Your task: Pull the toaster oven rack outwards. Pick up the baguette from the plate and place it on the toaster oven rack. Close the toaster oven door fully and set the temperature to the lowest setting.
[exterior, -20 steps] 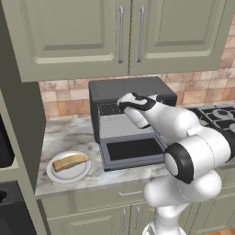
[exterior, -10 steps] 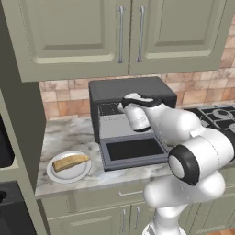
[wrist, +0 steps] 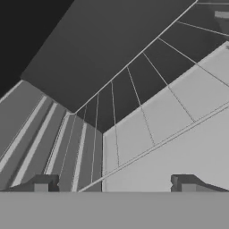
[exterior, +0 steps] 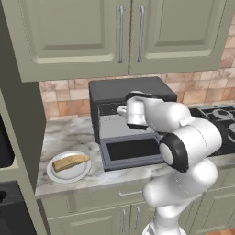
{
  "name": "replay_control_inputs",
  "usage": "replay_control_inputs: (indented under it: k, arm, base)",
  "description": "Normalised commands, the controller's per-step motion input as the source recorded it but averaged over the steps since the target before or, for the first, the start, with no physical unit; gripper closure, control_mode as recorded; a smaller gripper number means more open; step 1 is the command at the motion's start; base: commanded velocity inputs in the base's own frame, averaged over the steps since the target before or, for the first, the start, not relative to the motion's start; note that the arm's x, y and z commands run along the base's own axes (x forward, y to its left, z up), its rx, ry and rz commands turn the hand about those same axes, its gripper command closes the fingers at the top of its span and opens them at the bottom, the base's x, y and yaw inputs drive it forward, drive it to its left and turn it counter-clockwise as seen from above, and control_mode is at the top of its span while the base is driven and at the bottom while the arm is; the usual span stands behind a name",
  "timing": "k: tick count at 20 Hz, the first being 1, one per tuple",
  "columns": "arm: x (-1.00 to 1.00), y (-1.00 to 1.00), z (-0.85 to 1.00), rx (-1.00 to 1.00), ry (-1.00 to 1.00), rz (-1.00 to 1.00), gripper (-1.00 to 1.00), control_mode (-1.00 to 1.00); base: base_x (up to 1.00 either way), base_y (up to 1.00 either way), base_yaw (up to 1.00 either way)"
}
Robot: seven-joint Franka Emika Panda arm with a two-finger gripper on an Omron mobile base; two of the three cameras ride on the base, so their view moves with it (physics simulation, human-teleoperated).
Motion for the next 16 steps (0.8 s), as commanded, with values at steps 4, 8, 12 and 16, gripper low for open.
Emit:
replay_control_inputs:
  k: [4, 8, 12, 16]
  arm:
    - [0.29, 0.00, -0.13, 0.00, 0.00, 0.00, -1.00, -1.00]
    - [0.26, 0.00, -0.05, 0.00, 0.00, 0.00, -1.00, -1.00]
    - [0.29, 0.00, 0.00, 0.00, 0.01, 0.00, -1.00, -1.00]
    - [0.42, 0.00, 0.00, 0.00, 0.09, 0.00, -1.00, -1.00]
  base:
    - [0.00, 0.00, 0.00]
    - [0.00, 0.00, 0.00]
    - [0.00, 0.00, 0.00]
    - [0.00, 0.00, 0.00]
